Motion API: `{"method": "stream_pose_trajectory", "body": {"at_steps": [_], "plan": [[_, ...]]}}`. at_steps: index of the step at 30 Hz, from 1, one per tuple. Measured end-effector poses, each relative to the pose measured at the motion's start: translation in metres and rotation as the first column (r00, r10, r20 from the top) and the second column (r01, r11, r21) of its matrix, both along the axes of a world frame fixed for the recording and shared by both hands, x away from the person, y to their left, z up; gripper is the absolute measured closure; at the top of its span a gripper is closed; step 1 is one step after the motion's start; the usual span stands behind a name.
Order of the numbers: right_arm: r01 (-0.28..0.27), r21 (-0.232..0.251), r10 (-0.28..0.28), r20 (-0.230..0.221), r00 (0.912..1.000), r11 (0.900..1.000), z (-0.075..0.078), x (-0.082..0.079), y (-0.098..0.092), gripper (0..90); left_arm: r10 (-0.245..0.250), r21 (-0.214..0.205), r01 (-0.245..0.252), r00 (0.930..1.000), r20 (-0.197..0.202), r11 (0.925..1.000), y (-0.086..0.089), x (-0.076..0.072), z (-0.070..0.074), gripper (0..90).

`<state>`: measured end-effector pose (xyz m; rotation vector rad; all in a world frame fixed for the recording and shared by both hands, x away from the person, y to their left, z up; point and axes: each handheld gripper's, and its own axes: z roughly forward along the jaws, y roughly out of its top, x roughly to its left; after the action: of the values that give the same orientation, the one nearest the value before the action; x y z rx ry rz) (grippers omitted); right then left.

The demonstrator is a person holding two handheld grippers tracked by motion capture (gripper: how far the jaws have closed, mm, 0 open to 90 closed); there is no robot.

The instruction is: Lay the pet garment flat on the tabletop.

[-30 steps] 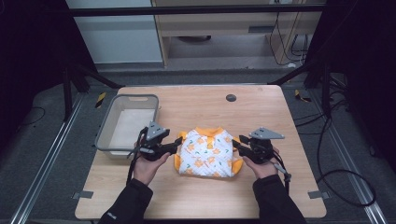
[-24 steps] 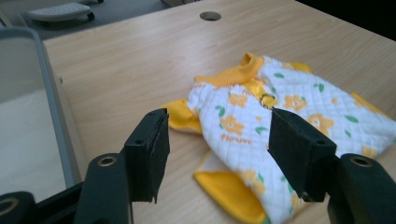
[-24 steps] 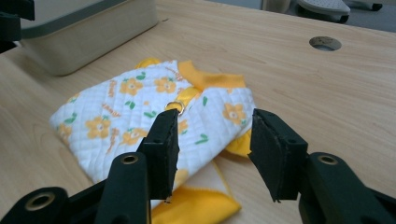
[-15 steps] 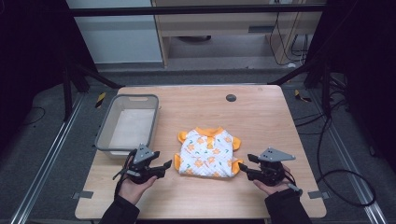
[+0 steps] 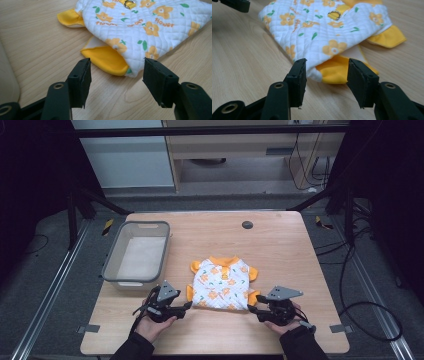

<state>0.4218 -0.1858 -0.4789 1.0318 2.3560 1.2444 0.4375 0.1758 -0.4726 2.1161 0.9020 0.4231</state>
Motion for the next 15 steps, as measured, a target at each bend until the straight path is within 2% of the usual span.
{"method": "stream_pose_trajectory", "body": {"at_steps": [5,9,13,14,15], "plan": [[-0.047,-0.026,0.046,-0.023,0.9987,0.9986,-0.006,0.0,0.009,51.4,-0.014,0.014,0.014,0.9998,-0.015,0.9998,-0.009,-0.001,-0.003,45.0],[-0.063,-0.041,0.062,-0.033,0.9976,0.9971,-0.009,0.001,0.013,52.9,-0.034,0.027,0.035,0.9992,-0.022,0.999,-0.016,-0.002,-0.005,48.1],[-0.071,-0.053,0.069,-0.039,0.9969,0.9961,-0.011,0.002,0.015,56.2,-0.048,0.061,0.05,0.998,-0.042,0.9969,-0.023,0.0,-0.01,54.1],[-0.072,-0.057,0.07,-0.042,0.9967,0.9958,-0.012,0.002,0.016,57.2,-0.048,0.061,0.05,0.998,-0.042,0.9969,-0.023,0.0,-0.01,57.1],[-0.075,-0.066,0.072,-0.043,0.9965,0.995,-0.013,0.003,0.017,58.0,-0.048,0.078,0.052,0.998,-0.042,0.9956,-0.024,0.001,-0.012,60.2]]}}
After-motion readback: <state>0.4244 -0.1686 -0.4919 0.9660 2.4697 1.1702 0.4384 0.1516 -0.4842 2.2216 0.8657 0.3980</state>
